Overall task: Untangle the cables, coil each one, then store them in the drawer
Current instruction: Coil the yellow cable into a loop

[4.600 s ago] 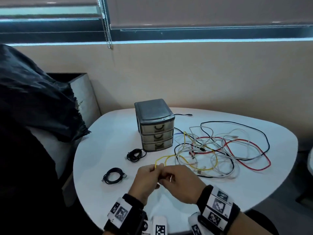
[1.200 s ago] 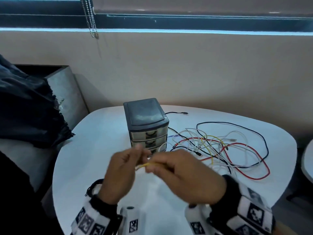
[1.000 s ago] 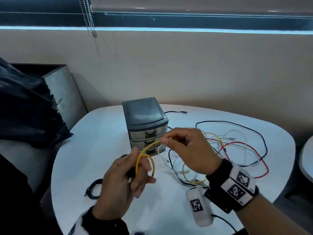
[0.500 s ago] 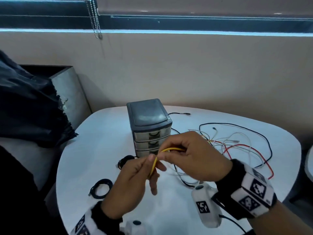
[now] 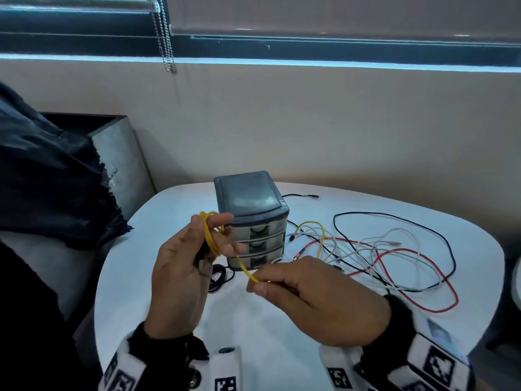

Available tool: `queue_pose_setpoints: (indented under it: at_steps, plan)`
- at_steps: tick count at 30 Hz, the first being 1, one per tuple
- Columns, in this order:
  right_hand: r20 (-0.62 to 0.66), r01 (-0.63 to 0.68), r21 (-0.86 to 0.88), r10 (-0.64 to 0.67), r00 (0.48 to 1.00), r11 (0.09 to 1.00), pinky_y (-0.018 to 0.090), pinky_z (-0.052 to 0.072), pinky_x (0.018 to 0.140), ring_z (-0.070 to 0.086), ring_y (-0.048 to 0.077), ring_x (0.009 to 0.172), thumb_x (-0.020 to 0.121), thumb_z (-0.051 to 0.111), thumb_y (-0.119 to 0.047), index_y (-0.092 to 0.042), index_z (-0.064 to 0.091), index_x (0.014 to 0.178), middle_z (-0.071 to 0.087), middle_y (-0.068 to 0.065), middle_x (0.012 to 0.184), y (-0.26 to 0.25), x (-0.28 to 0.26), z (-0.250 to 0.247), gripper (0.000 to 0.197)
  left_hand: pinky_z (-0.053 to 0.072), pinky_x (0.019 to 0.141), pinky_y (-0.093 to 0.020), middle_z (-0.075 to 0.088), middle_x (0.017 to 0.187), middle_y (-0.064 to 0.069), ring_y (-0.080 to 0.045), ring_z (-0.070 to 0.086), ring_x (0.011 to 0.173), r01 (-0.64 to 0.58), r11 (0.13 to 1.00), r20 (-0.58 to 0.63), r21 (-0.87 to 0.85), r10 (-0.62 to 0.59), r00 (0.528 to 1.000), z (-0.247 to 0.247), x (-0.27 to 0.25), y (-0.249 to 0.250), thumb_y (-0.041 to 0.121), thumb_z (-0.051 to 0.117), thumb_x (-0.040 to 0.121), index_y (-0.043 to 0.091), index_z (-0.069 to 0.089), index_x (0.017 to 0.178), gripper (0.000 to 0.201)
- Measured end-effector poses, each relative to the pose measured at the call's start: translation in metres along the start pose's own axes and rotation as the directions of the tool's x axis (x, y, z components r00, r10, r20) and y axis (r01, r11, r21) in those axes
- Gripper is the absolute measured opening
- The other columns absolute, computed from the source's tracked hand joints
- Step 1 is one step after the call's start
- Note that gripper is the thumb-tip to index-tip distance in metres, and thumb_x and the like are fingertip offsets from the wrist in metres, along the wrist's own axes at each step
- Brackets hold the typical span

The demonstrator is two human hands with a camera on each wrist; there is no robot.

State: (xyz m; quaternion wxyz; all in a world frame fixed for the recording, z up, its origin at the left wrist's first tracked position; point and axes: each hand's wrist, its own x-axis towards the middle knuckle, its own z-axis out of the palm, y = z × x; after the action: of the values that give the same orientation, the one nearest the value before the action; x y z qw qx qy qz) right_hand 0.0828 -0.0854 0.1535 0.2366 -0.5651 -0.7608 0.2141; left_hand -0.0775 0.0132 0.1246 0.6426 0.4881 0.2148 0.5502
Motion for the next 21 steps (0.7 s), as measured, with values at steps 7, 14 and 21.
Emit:
queue_pose_setpoints:
  at_steps: [7,14,21]
  plan:
    - [-0.265,0.053,0.263,0.020,0.964,0.963,0.007,0.035,0.057,0.051,-0.001,0.052,0.091,0.067,-0.010,-0.010,0.069,0.077,0.058,-0.016,0.058,-0.003,0.003,-0.026,0.015,0.051,0.075,-0.034,0.066,0.058,-0.006,-0.021,0.064,0.069,-0.052,0.900,0.326,0.434,-0.103,0.940,0.008,-0.018,-0.033,0.044,0.040,0.099,0.019,0.075,0.076,0.049]
    - [-0.300,-0.051,0.634,0.307,0.903,0.771,0.008,0.034,0.048,0.042,0.000,0.045,0.091,0.062,-0.003,-0.004,0.073,0.090,0.053,-0.013,0.049,0.040,0.004,0.000,0.011,0.036,0.105,-0.033,0.060,0.070,-0.017,-0.032,0.061,0.077,0.417,0.761,0.483,-0.496,-0.157,0.861,-0.007,-0.019,-0.001,0.033,0.032,0.109,-0.014,0.058,0.116,0.054]
    - [0.030,-0.148,0.351,0.147,0.989,0.924,0.025,0.037,0.058,0.042,0.006,0.054,0.100,0.053,-0.027,-0.029,0.069,0.102,0.047,-0.010,0.055,0.019,0.011,0.035,0.016,0.058,0.081,-0.026,0.064,0.066,-0.005,-0.021,0.071,0.075,0.094,0.969,-0.073,-0.227,-0.114,0.991,0.006,-0.005,0.010,0.032,0.042,0.095,0.003,0.073,0.092,0.042]
